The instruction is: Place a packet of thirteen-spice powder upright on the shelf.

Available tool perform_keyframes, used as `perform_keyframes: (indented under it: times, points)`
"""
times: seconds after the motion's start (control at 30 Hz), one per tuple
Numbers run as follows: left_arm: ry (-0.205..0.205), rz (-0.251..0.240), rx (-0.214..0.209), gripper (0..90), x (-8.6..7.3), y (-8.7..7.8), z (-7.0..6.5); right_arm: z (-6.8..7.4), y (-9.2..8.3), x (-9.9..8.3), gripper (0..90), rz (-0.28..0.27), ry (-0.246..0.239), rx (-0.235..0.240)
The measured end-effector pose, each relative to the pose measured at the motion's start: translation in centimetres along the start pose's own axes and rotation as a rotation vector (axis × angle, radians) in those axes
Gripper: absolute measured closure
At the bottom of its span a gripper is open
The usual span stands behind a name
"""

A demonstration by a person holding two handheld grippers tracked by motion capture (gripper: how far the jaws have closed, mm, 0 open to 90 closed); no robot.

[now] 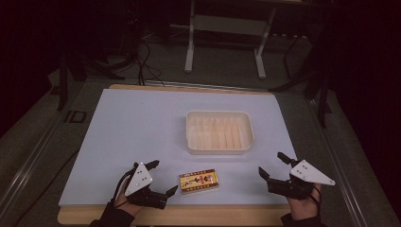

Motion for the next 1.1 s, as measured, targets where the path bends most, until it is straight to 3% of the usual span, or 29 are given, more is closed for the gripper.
perform_keyframes:
  times: [0.3,0.33,0.4,0.47,0.53,0.6,0.73,0.77,0.8,0.87,1.1]
  points:
    - [-0.008,0.013,-0.003,1.1,-0.1,0.0,0.1,-0.1,-0.1,0.2,14.5,-0.013,-0.029,-0.01]
    - [-0.012,-0.012,-0.011,1.1,0.1,0.0,0.1,-0.2,-0.1,0.1,14.4,-0.012,-0.034,-0.017]
    - [-0.017,-0.011,-0.009,1.1,0.4,0.0,0.2,-0.2,0.0,0.1,14.4,-0.005,-0.037,-0.014]
    - [-0.032,-0.015,-0.031,1.1,0.7,0.0,0.2,-0.2,0.0,0.1,14.3,-0.005,-0.034,-0.013]
    - [-0.067,-0.053,-0.069,1.1,1.2,-0.1,0.2,-0.2,0.1,0.1,14.2,0.001,-0.027,-0.003]
    - [-0.062,-0.039,-0.059,1.0,1.9,0.0,0.2,-0.2,0.1,0.0,14.0,0.009,-0.028,-0.002]
    - [-0.06,0.003,-0.088,1.0,2.9,0.3,-0.1,0.0,0.3,0.0,13.7,0.016,-0.03,0.007]
    - [-0.035,0.031,-0.127,1.0,3.3,0.6,-0.3,0.0,0.3,0.0,13.7,0.021,-0.029,0.005]
    - [-0.023,0.016,-0.155,1.0,3.5,0.7,-0.5,0.1,0.3,0.1,13.8,0.02,-0.004,0.024]
    - [-0.013,0.021,-0.183,1.0,3.7,1.1,-0.7,0.2,0.2,0.1,14.1,0.025,-0.005,0.022]
    - [0.017,0.031,-0.23,1.0,4.6,3.0,-1.1,0.8,0.3,0.1,14.3,0.025,-0.016,0.063]
Point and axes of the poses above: each handheld gripper's, and its own axes: y roughly forward along the jaws, x roughly out of its top, z roughly to its left, the point moved 3 cm from there along y, roughly forward along the jaws, and after that the axes turned 11 degrees about y, right-handed, at the moved point
